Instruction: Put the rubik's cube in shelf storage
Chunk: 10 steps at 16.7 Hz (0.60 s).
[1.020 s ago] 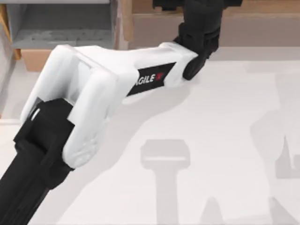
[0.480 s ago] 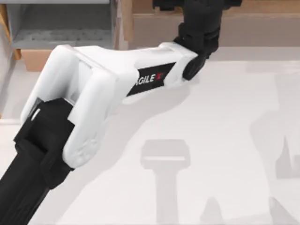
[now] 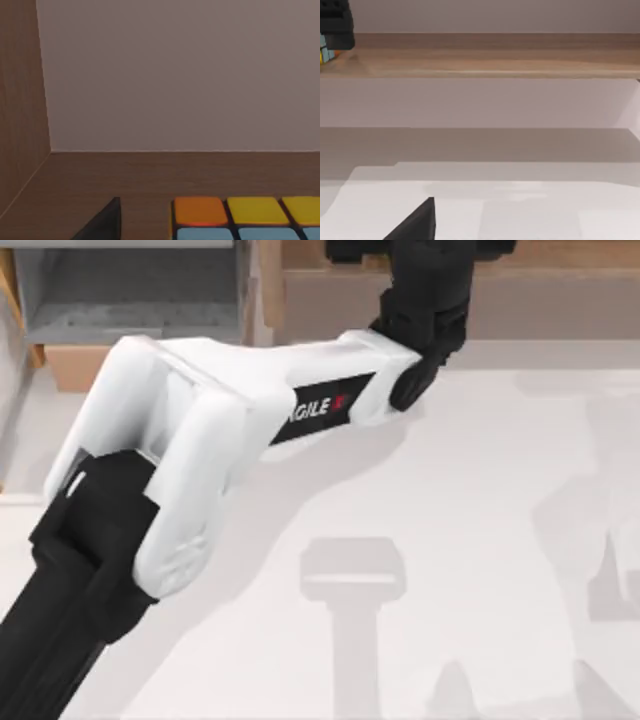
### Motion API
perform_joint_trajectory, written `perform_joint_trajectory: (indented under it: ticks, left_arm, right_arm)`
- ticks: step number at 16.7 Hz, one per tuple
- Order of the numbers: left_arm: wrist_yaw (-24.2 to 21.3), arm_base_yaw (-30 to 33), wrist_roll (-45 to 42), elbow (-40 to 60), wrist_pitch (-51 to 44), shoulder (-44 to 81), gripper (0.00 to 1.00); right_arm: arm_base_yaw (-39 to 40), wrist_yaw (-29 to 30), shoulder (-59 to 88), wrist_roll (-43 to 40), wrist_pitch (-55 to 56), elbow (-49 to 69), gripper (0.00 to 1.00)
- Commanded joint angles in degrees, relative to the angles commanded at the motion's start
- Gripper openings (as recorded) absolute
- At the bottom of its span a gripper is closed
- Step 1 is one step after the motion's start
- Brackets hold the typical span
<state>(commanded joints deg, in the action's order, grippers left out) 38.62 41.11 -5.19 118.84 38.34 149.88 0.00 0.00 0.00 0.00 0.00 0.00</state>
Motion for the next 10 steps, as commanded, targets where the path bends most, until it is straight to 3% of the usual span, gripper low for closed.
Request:
perform_joint_trajectory:
  ticks: [5,10]
  left_arm:
    - [-1.36,0.28,0.39,-1.70,0.85,-1.28,1.00]
    - [-8.60,-0.01,1.02,-11.13,4.69,-7.16,1.00]
  right_arm:
    - [0.00,0.00,0.00,0.00,0.00,0.00,1.00]
    - [0.00,0.00,0.00,0.00,0.00,0.00,1.00]
